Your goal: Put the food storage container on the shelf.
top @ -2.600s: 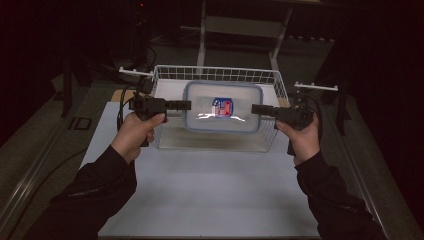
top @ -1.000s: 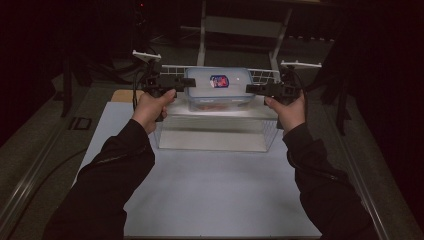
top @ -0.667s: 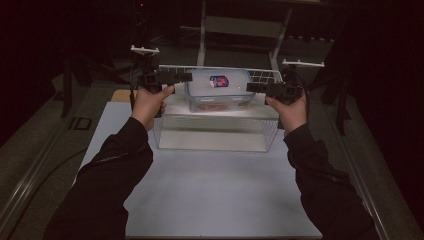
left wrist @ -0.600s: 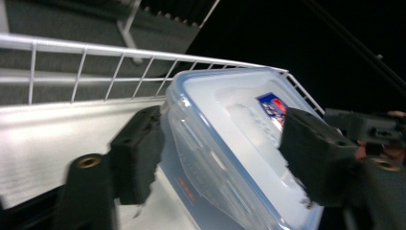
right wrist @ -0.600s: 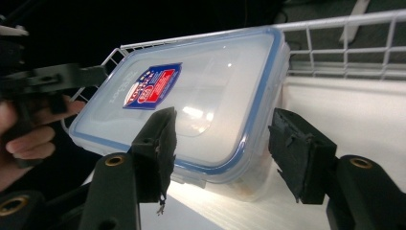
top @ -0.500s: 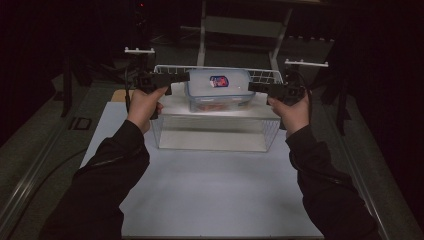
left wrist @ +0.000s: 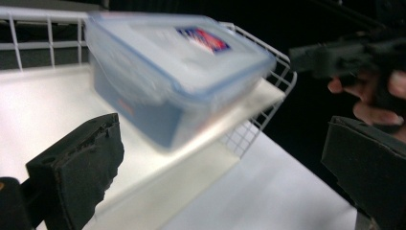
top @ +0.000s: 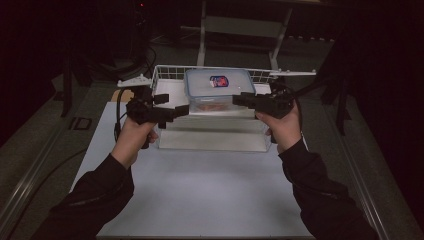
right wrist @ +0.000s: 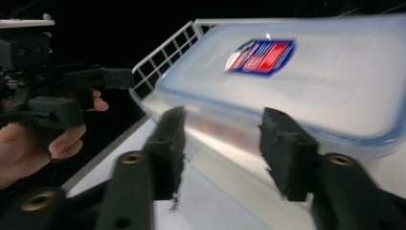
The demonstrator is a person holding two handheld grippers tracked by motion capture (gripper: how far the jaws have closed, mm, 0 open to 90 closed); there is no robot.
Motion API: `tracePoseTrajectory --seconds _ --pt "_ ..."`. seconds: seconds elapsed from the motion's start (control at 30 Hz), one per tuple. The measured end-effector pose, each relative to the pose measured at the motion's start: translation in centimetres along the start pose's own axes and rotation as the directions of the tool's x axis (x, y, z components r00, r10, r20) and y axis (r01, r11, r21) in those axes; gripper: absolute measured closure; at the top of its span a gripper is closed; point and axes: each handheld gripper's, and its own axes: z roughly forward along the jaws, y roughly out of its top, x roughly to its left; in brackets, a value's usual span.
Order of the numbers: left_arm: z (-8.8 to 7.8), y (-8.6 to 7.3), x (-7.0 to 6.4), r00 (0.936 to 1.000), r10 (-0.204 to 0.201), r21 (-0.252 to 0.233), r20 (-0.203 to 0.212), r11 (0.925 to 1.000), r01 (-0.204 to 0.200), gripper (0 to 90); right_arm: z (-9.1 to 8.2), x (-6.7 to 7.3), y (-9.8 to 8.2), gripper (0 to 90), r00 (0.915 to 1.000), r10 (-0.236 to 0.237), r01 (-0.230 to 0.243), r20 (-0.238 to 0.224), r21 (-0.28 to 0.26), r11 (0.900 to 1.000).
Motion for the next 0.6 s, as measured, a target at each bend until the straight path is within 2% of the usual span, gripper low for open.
tracePoseTrajectory --seconds 0.03,0.13,0.2,0.23,0.27,0.4,0.5,0.53,0.6 --pt "-0.2 -0.6 -0.2 1.0 0.005 0.002 -0.007 1.0 -0.005 0.4 0.2 0.2 -0.2 58.4 0.9999 0.0 0.0 -0.01 0.005 1.0" --pt "-0.5 -2.6 -0.6 1.0 0.003 0.006 -0.009 1.0 -0.003 0.4 1.0 0.6 -0.7 74.5 0.9997 -0.007 0.007 -0.024 0.029 1.0" --pt "-0.6 -3.8 -0.9 0.9996 0.021 0.012 -0.021 0.9997 -0.021 0.4 1.6 0.7 -1.0 87.6 0.9996 -0.002 0.003 -0.03 0.043 0.999" --pt "-0.7 -4.4 -1.1 0.9993 0.03 0.012 -0.024 0.9995 -0.029 0.4 1.9 0.7 -1.1 89.7 0.9996 0.001 0.0 -0.028 0.047 0.999" --pt "-0.7 -4.4 -1.1 0.9993 0.03 0.012 -0.024 0.9995 -0.029 0.4 2.4 0.9 -1.2 89.7 0.9997 -0.006 0.007 -0.022 0.06 0.998" --pt "-0.9 -6.4 -1.8 0.9988 0.041 -0.001 -0.027 0.9991 -0.041 0.4 3.6 1.1 -1.4 89.8 0.9998 -0.016 0.017 -0.014 0.076 0.997" --pt "-0.9 -6.8 -2.0 0.9982 0.05 -0.003 -0.032 0.9987 -0.05 0.4 3.9 1.1 -1.4 89.8 0.9998 -0.016 0.017 -0.013 0.076 0.997" --pt "-0.8 -7.7 -2.4 0.9963 0.073 0.008 -0.045 0.9973 -0.073 0.4 4.2 1.1 -1.4 89.8 0.9998 -0.016 0.016 -0.009 0.079 0.997" --pt "-0.7 -8.2 -2.6 0.9952 0.084 0.012 -0.05 0.9965 -0.083 0.4 5.5 1.1 -1.2 89.7 0.9997 -0.023 0.022 0.006 0.096 0.995"
